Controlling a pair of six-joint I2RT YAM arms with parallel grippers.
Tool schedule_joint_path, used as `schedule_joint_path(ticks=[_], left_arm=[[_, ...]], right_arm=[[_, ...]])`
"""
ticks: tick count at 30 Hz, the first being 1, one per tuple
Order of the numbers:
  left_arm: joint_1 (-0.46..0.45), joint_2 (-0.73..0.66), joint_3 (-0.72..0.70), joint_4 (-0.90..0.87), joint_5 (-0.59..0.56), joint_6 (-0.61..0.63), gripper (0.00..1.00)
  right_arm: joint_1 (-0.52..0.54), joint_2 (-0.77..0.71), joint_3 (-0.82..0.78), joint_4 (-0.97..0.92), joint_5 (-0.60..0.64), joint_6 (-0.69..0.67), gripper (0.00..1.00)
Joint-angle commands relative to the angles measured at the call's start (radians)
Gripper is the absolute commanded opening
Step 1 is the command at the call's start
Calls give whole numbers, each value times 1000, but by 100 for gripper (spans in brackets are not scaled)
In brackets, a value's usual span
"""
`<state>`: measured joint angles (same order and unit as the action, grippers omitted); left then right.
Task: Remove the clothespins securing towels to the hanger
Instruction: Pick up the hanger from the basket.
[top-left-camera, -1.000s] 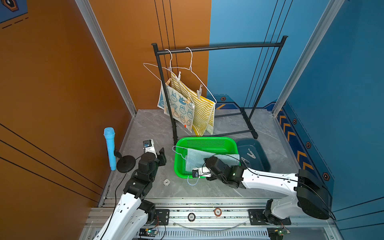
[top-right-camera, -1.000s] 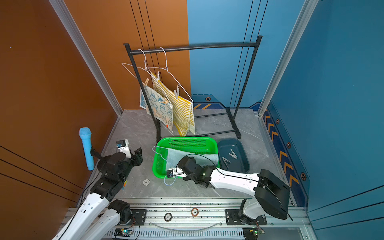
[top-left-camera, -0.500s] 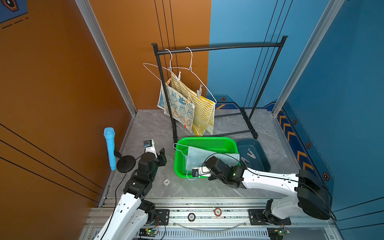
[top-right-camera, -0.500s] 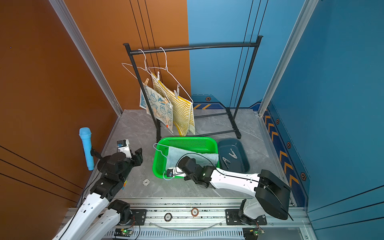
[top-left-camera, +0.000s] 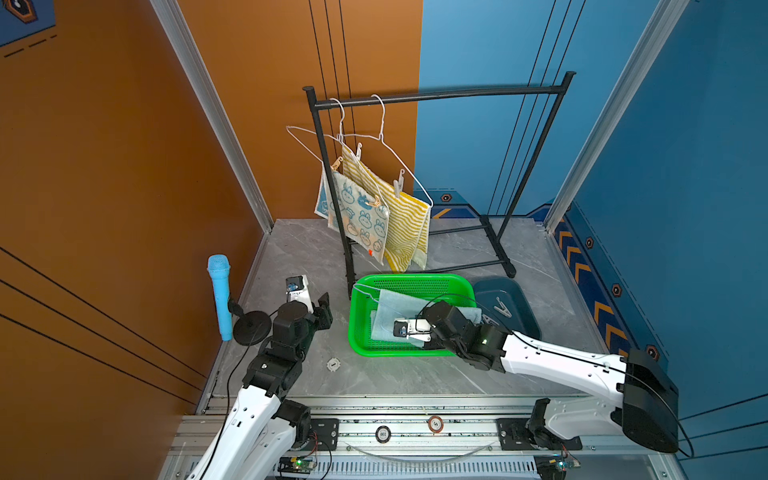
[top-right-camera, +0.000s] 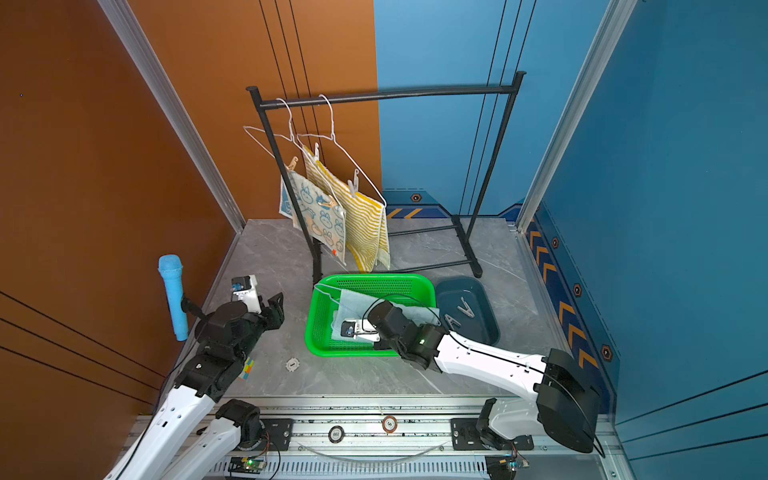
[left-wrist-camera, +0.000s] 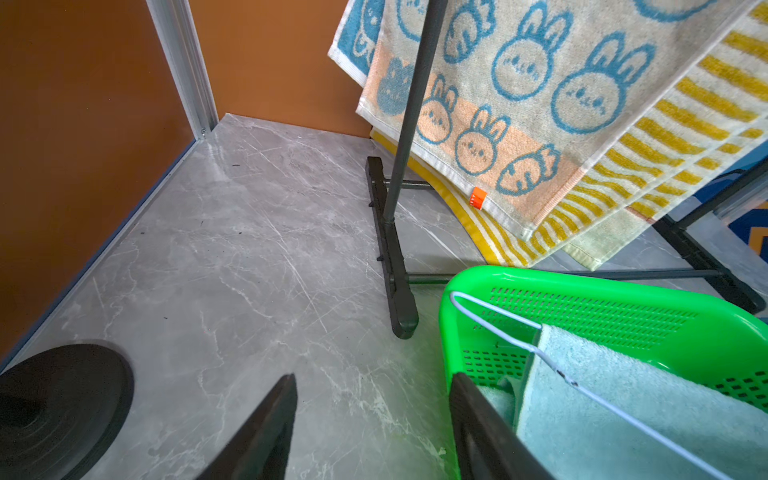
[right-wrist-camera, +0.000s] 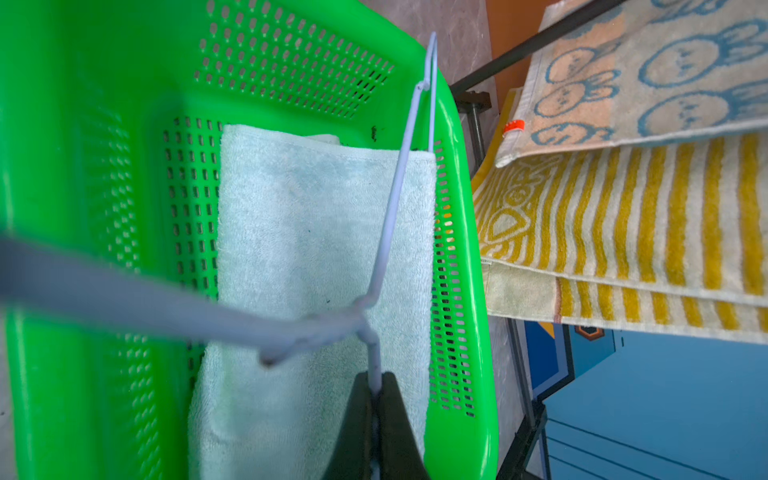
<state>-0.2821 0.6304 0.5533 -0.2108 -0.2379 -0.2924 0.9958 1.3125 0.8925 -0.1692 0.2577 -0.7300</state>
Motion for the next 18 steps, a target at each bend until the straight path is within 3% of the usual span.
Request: schedule_joint_path(ticks=[1, 8, 13, 18], left_arm=[[6, 9, 48, -18, 77, -1, 57], [6, 106, 95, 40, 296, -93, 50], [-21, 222, 146, 112, 455, -147, 49], [-82, 350, 190, 175, 537, -148, 49]], right_arm=[[-41, -55, 94, -101, -93, 157, 0], [-148, -33, 299, -395, -325, 413, 0], [-204, -41, 333, -439, -436, 537, 0], [-242, -46, 333, -454, -471, 602, 0]])
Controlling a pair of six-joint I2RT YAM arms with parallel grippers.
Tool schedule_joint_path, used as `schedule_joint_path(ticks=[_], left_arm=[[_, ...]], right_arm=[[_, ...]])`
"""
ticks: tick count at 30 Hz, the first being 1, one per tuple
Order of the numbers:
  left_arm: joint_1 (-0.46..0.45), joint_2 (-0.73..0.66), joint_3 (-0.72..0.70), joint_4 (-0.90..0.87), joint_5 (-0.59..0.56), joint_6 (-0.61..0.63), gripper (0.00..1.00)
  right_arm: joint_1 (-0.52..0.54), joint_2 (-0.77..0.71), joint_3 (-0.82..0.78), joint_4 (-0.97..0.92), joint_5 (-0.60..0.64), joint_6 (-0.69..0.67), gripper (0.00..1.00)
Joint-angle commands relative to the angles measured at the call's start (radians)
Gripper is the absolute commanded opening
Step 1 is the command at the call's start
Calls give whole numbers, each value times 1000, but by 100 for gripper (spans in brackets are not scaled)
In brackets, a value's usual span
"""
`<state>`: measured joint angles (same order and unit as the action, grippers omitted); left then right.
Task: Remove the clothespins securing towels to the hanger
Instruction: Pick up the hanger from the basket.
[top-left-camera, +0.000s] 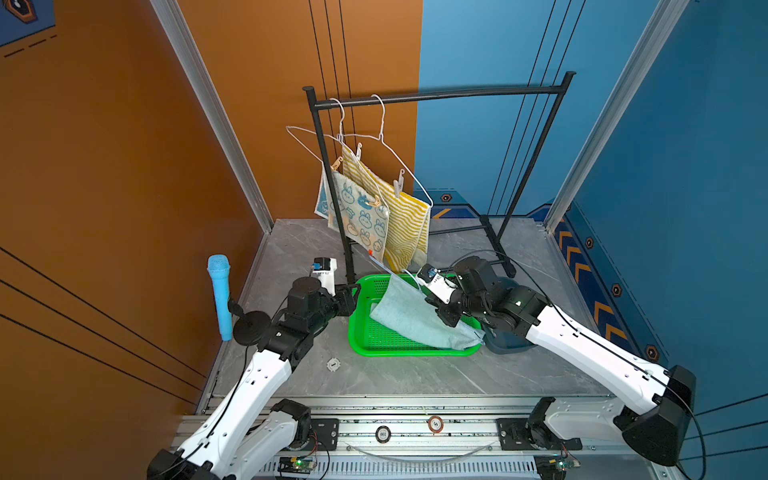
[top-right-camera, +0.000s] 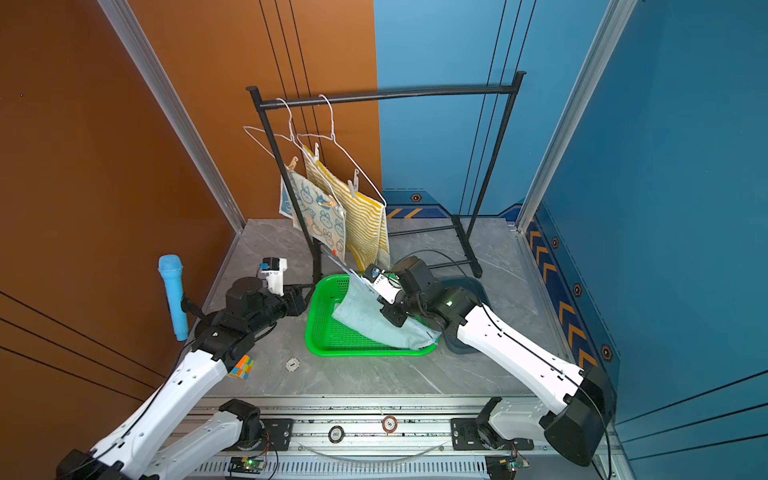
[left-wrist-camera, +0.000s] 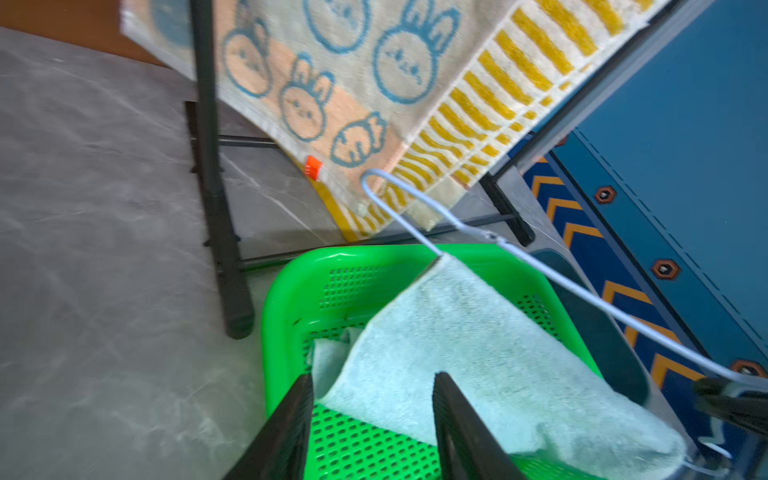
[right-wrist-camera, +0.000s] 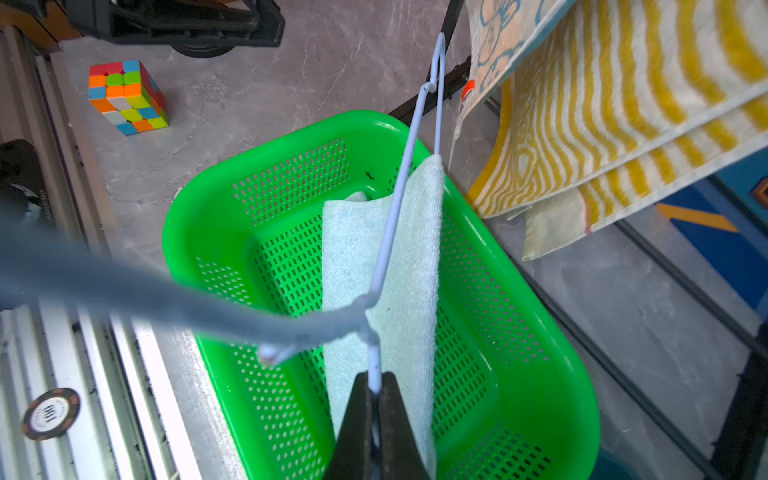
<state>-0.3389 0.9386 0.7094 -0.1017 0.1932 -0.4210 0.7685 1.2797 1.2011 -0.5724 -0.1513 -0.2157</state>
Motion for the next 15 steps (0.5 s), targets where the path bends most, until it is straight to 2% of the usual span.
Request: schedule_joint_path(ticks=[1, 8, 15], left_arm=[[-37, 71, 33, 88, 116, -23, 49], [-67, 262, 67, 160, 171, -45, 49], [-83, 425, 124, 158, 153, -10, 44]], right_arm=[[-22, -14, 23, -50, -62, 98, 0], [-61, -26, 20, -44, -70, 159, 0], [-101, -46, 5, -29, -64, 194, 0]])
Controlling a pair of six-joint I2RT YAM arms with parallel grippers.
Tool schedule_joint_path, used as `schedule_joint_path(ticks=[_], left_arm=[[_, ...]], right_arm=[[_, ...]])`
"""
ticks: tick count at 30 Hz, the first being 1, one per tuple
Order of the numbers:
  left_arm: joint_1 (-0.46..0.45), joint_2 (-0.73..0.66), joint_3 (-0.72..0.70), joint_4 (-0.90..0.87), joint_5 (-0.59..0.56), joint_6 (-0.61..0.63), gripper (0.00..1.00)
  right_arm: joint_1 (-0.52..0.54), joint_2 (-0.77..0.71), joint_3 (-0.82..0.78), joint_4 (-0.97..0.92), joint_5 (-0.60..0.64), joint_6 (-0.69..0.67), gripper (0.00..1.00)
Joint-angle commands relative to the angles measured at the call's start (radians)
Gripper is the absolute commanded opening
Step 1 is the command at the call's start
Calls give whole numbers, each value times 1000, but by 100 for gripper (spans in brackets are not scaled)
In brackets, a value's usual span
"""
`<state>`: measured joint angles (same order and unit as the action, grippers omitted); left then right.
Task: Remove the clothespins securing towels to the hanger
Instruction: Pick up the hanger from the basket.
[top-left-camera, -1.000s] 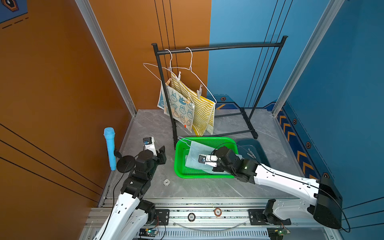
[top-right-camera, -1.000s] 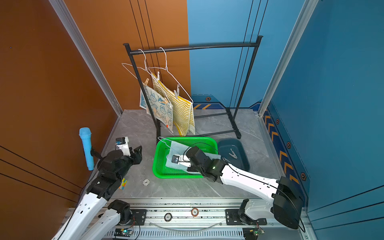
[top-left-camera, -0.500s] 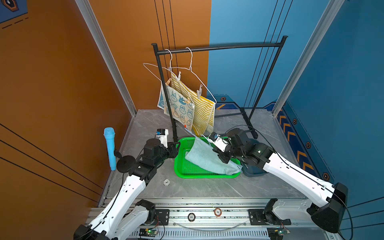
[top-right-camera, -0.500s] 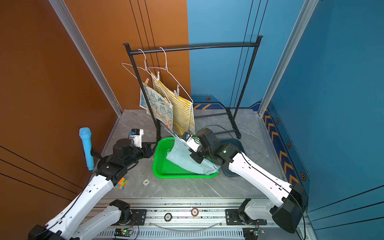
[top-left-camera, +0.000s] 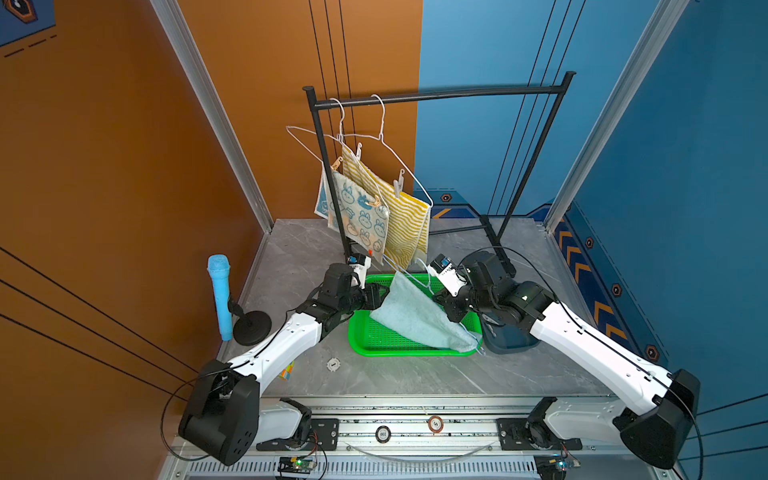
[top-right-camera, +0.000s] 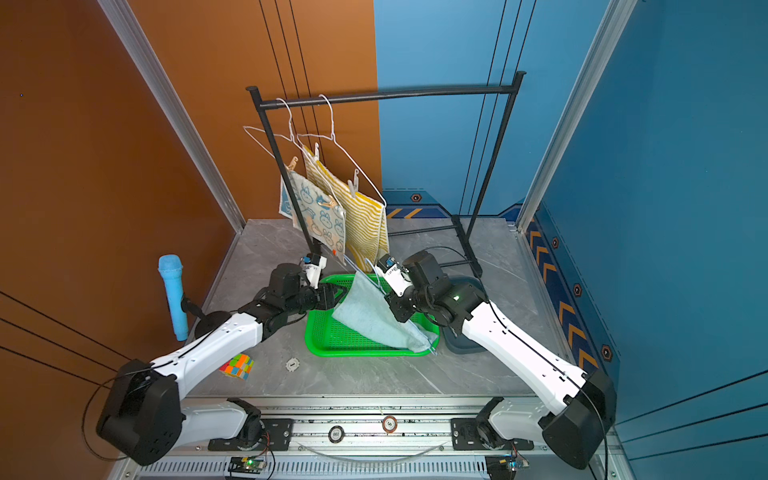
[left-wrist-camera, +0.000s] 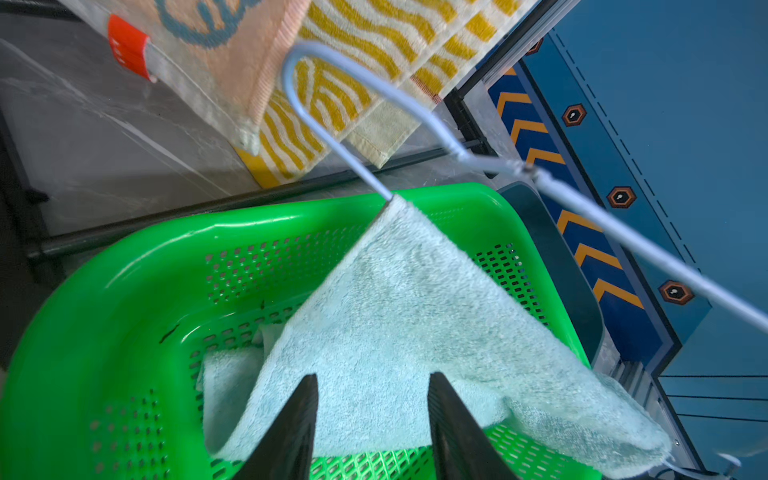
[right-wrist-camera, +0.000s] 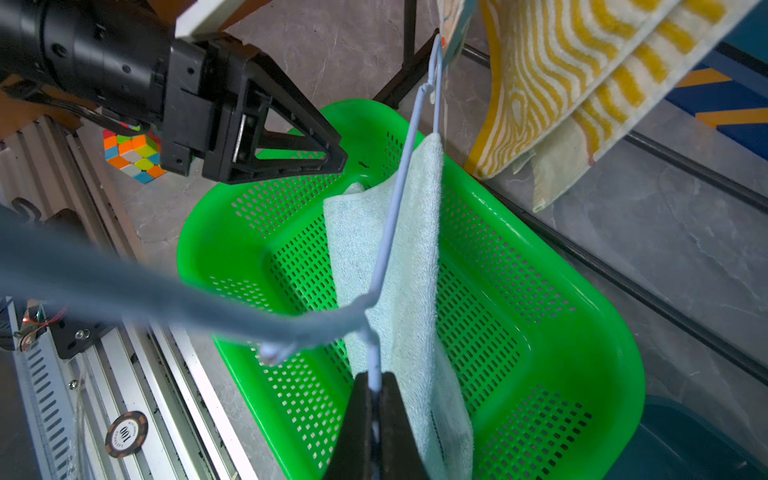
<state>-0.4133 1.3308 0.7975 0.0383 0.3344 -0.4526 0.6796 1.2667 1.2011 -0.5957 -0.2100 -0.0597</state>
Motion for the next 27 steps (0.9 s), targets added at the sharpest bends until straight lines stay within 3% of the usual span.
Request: schedule_joint_path(ticks=[1, 15, 21, 27], left_arm=[[-10, 48, 41, 6, -13, 24, 44], [-88, 229, 196, -264, -209, 171, 53], [-88, 267, 213, -270, -207, 184, 55], [-70, 303, 212, -241, -136, 181, 55]], right_arm=[[-15, -35, 3, -4, -3, 40, 0], [-26, -54, -20, 13, -9, 49, 0], [-26, -59, -26, 22, -17, 50, 0], [-27, -58, -32, 30, -23, 55, 0]])
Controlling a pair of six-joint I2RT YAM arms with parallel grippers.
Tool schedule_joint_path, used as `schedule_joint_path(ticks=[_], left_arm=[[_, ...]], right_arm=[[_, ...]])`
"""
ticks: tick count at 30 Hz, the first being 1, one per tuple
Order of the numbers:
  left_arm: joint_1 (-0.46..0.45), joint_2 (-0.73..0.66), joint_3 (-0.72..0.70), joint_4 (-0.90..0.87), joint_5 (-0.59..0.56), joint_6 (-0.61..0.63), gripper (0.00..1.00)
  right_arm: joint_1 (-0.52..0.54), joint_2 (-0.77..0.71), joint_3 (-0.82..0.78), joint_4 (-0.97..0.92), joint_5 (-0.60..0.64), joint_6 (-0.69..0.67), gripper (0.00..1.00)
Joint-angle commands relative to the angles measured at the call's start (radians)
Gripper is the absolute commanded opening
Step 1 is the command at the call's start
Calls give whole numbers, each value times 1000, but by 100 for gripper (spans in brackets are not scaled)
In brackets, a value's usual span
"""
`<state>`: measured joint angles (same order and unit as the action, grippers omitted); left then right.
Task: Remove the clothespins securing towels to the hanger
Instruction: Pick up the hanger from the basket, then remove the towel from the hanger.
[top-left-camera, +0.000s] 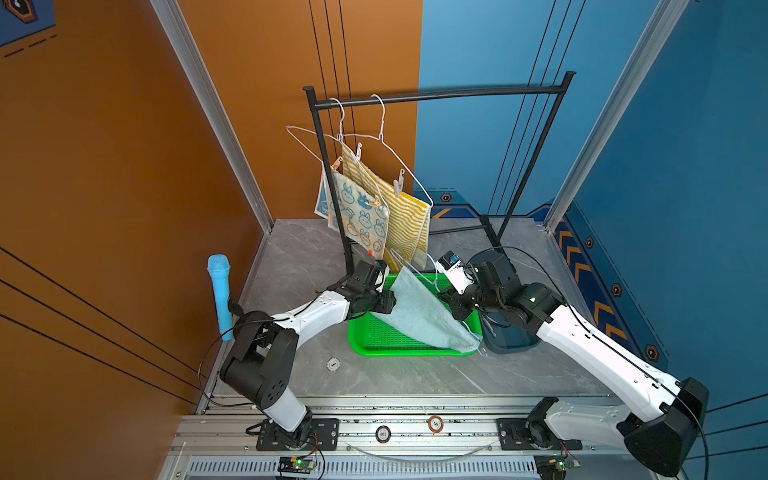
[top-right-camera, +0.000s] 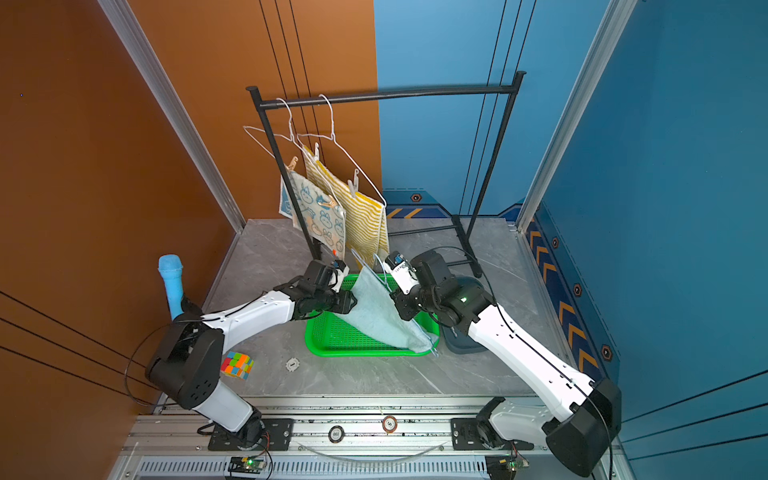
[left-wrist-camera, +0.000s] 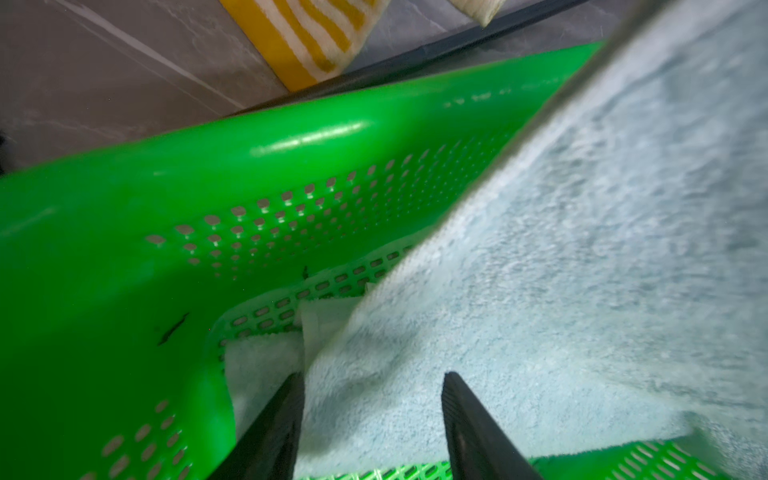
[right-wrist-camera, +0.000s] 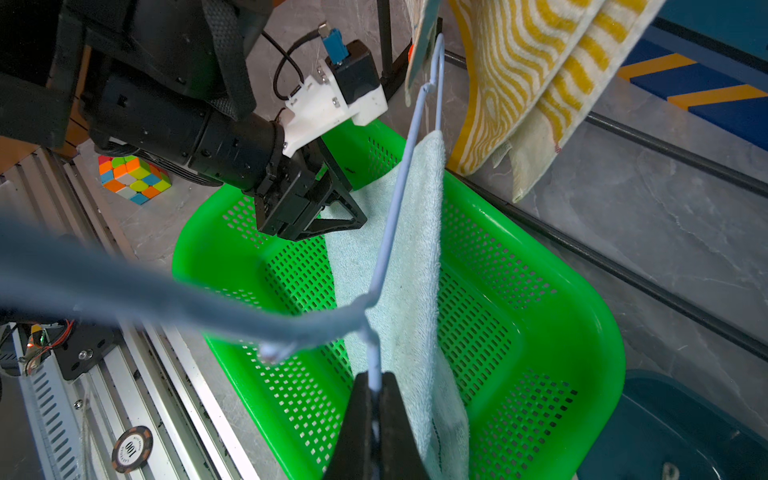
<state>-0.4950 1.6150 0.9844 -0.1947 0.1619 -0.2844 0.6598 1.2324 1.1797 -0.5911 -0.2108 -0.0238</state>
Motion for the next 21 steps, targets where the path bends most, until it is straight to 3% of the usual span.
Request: schedule_joint_path(ticks=[1, 21], left_arm=[[15, 22, 24, -4, 44, 11, 55], [23, 80, 39, 33, 8, 86, 59]], right_arm=[[-7, -24, -12, 27, -21, 20, 0], [-5, -20, -12, 40, -31, 33, 0]])
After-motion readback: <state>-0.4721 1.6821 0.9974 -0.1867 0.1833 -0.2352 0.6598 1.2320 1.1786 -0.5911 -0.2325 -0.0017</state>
